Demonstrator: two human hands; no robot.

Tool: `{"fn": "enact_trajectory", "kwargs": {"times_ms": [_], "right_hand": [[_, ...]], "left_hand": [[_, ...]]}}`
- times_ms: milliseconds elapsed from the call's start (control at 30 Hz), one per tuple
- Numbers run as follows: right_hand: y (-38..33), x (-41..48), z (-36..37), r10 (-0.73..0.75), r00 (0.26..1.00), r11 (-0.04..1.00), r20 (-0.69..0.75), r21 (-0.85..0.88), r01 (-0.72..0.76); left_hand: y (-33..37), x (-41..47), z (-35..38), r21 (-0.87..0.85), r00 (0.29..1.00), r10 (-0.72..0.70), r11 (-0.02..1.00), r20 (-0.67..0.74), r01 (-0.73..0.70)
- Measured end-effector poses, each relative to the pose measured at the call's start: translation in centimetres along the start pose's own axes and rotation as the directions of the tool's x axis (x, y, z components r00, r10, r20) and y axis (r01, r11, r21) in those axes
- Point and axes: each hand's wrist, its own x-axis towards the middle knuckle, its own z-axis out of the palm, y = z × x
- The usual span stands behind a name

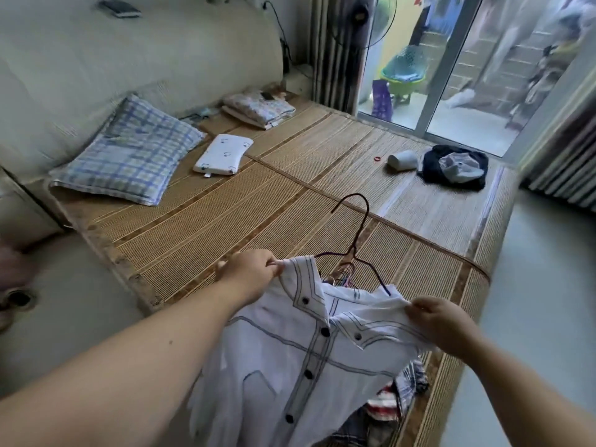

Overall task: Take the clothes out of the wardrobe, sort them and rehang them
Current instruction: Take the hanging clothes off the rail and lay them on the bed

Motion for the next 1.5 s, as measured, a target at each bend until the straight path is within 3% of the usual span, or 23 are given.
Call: {"fn": "enact_trajectory", "kwargs": {"times_ms": [333, 533, 700, 867, 1000, 1200, 1333, 1500], "right_hand": [[8.6, 12.5, 6.3, 0.171, 0.965, 0.985, 0.197, 0.002, -0.175], [8.4, 15.5, 8.0, 0.200, 0.973, 0.979, 0.115, 0.012, -0.203], [3.2, 15.1, 9.2, 0.056, 0.981, 0.994, 0.185, -0.101, -0.038], [-8.0, 13.4, 10.1, -0.281, 0.928, 0.942, 0.245, -0.113, 0.316], [-19.3, 9.8, 10.9, -0.549, 0.792, 0.807, 0.267, -0.080, 0.586], [-35.5, 0.2, 14.7, -0.833, 0.480, 0.490, 0.276, -0.037, 0.871], [-44.6, -7.9, 17.8, -0.915, 0.265, 0.271, 0.304, -0.024, 0.962], [-54.1, -18.9, 21.5, -0.965, -0.002, 0.015, 0.261, 0.064, 0.998]], "left_hand": [[1.7, 10.2, 10.6, 0.172, 0.980, -0.154, 0.976, 0.128, 0.131], [0.3, 11.8, 13.5, 0.120, 0.970, -0.191, 0.977, 0.152, 0.173], [-1.7, 9.2, 12.1, 0.088, 0.950, -0.245, 0.969, 0.195, 0.232], [-4.3, 5.5, 5.6, 0.024, 0.970, -0.221, 0.975, 0.105, 0.220], [-7.2, 0.7, -1.6, -0.005, 0.975, -0.217, 0.976, -0.053, 0.217], [-13.9, -10.5, -12.4, 0.113, 0.910, -0.207, 0.958, -0.359, 0.263], [-18.9, -20.3, -18.2, 0.267, 0.864, -0.197, 0.898, -0.463, 0.348], [-23.6, -32.9, -24.7, 0.308, 0.726, -0.248, 0.783, -0.641, 0.540]]}}
